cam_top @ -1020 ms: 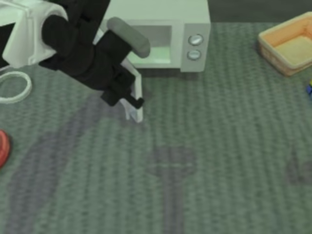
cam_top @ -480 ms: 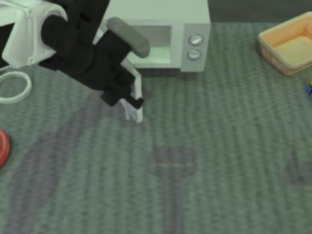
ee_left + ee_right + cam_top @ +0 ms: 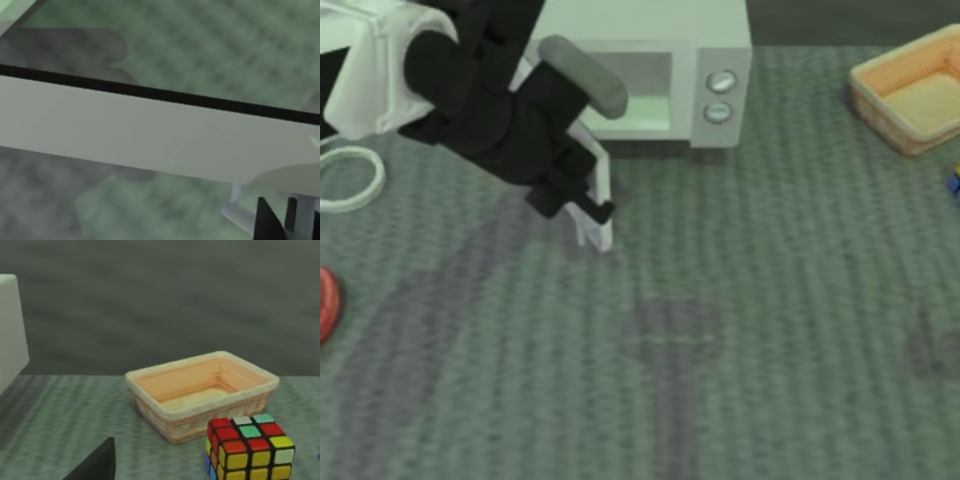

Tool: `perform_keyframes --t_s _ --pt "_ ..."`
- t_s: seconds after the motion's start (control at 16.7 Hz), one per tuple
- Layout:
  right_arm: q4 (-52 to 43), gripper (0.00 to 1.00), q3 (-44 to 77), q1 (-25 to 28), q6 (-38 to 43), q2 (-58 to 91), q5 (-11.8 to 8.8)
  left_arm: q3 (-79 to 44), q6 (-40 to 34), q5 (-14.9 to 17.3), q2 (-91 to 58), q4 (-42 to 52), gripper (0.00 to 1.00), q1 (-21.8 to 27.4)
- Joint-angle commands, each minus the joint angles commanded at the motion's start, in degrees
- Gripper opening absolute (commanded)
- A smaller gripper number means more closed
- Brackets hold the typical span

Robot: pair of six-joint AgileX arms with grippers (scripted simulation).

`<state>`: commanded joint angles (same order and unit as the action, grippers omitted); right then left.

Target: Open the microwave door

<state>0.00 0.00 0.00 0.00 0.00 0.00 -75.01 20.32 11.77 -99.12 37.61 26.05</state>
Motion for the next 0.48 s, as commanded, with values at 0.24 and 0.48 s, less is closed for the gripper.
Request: perform_keyframes --t_s 0.24,0.48 --pt "0.0 1.0 0.0 0.0 0.0 0.0 0.0 0.52 4.55 1.79 0.81 0.95 0.0 -1.89" --pt "0.0 1.0 0.0 0.0 0.0 0.0 0.0 1.32 9.56 4.41 1.5 2.28 0.0 -4.0"
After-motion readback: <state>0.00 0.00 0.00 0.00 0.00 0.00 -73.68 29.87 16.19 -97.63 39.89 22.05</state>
